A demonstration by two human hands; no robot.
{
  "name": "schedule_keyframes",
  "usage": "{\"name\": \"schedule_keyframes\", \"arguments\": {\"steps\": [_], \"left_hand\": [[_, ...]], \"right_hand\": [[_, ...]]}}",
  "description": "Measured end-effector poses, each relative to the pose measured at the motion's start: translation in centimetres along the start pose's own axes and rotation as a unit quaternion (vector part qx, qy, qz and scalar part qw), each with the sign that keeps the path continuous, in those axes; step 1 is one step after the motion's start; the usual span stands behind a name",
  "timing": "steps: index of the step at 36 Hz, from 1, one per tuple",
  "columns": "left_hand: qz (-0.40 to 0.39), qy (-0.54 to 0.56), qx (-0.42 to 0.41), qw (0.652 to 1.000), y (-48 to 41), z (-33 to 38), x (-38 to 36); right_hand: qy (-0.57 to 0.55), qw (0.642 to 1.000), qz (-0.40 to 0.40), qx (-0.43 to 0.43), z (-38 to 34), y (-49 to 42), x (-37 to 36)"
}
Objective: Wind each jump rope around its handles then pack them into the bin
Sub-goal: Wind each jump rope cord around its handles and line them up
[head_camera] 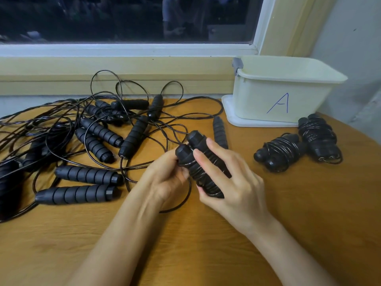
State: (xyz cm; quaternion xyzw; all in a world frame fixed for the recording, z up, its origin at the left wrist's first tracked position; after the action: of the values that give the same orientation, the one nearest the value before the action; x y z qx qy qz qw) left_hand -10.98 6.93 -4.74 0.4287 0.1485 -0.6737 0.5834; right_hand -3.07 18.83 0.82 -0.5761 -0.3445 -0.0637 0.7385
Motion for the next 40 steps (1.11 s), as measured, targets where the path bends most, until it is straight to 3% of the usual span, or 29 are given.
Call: {"name": "schedule_keyframes", "arguments": {"steps": [4,7,10,14,17,23,25,26,27,30,31,32,34,40], "left_hand": [[-0.039,0.029,-0.032,0.998,0.6,-0.4,-1.4],[-0.019,-0.066,-0.124,0.99,0.8,-1.2,-2.1],[-0.012,-0.18,-0.243,0.953,1.0,-0.9,-2.4],[-0.036,-0.31,-0.375,0.873,2.2,-0.6,-3.5],[-0.056,-0.429,-0.449,0.782,3.6,-0.6,-5.2],[-0.139,-0.583,-0.529,0.601,5.0,-1.8,-7.3],[-0.148,-0.61,-0.534,0.566,5.0,-2.0,-7.4],[-0.149,-0.612,-0.522,0.575,4.8,-2.0,-7.2],[-0.142,-0.602,-0.501,0.605,4.6,-1.8,-6.9],[-0.043,-0.461,-0.397,0.792,3.5,0.4,-4.8],[0.003,-0.392,-0.363,0.845,3.0,1.2,-3.7],[0.043,-0.345,-0.348,0.87,2.6,2.0,-2.8],[0.07,-0.323,-0.348,0.877,2.4,3.2,-2.0],[-0.05,-0.309,-0.291,0.904,3.0,1.9,-4.2]], "right_hand": [[0.017,0.998,0.007,-0.052,1.3,-0.2,0.3],[0.017,0.995,0.0,-0.1,2.6,-0.2,0.1],[-0.031,0.988,-0.014,-0.15,3.6,0.1,-0.2],[-0.084,0.976,-0.027,-0.198,4.7,0.3,-0.7],[-0.126,0.965,-0.035,-0.227,5.7,0.4,-1.0],[-0.149,0.953,-0.041,-0.26,6.8,0.8,-1.2],[-0.132,0.954,-0.047,-0.264,7.0,0.9,-1.2],[-0.116,0.957,-0.046,-0.262,7.0,0.9,-1.1],[-0.097,0.96,-0.042,-0.259,6.8,0.8,-1.0],[-0.027,0.97,-0.032,-0.238,6.2,0.5,-0.7],[-0.005,0.973,-0.036,-0.227,6.0,0.4,-0.7],[0.014,0.976,-0.042,-0.212,5.6,0.4,-0.8],[0.04,0.982,-0.054,-0.176,4.4,0.3,-1.0],[0.105,0.99,-0.046,-0.086,1.4,0.0,-1.2]]}}
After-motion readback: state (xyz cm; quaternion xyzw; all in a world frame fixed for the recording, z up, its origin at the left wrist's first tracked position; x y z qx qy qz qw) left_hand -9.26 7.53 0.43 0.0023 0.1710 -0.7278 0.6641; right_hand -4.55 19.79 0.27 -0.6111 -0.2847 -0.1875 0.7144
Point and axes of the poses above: each hand's wrist, its own y-axis away from the middle knuckle, its own x-axis out of the back of the hand, z = x × y, the point moved 7 cm from there along -y, towards the middle knuckle, and after that the axes turned 15 degrees about y, right-handed, at the moved point
